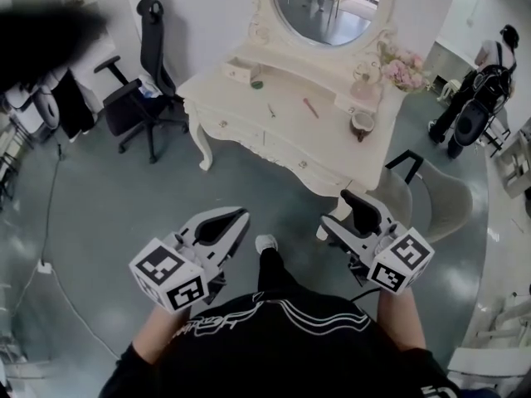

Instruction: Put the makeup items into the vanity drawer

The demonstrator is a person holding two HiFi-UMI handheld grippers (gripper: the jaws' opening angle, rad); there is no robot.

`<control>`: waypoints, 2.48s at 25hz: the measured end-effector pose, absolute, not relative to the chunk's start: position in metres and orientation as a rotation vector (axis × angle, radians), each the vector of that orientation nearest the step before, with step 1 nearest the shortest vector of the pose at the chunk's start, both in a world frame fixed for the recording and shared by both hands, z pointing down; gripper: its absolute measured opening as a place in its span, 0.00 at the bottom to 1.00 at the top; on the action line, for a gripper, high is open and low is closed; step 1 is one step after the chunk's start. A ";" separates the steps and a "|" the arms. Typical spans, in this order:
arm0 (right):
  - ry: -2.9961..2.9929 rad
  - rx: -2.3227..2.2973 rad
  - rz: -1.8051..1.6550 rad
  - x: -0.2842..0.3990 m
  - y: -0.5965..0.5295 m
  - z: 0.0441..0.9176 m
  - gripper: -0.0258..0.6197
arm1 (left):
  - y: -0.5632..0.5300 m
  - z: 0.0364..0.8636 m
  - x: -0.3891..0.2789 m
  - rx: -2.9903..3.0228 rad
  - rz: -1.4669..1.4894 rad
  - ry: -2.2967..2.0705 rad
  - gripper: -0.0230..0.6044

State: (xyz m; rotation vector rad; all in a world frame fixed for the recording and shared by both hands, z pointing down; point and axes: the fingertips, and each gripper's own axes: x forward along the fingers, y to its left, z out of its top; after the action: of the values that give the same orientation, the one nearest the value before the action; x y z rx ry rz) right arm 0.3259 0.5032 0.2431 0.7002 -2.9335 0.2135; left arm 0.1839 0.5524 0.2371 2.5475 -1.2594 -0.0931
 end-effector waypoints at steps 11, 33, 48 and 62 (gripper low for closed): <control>-2.892 0.695 0.269 0.309 0.401 0.279 0.47 | 0.460 0.265 0.154 2.486 -0.090 -1.281 0.07; -2.676 0.720 0.490 0.266 0.042 0.374 0.47 | 0.089 0.329 0.105 2.321 0.047 -1.208 0.07; -2.487 0.862 0.450 0.268 -0.023 0.438 0.47 | 0.057 0.361 0.082 2.257 0.066 -1.247 0.07; -2.234 0.903 0.426 0.278 -0.065 0.521 0.41 | 0.015 0.401 0.057 2.199 0.089 -1.174 0.07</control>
State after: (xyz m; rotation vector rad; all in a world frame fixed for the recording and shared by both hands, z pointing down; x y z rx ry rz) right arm 0.2782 -0.0646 0.5207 0.9031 -2.2337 0.4264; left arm 0.0566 0.0148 0.4011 2.1988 -1.1741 0.0890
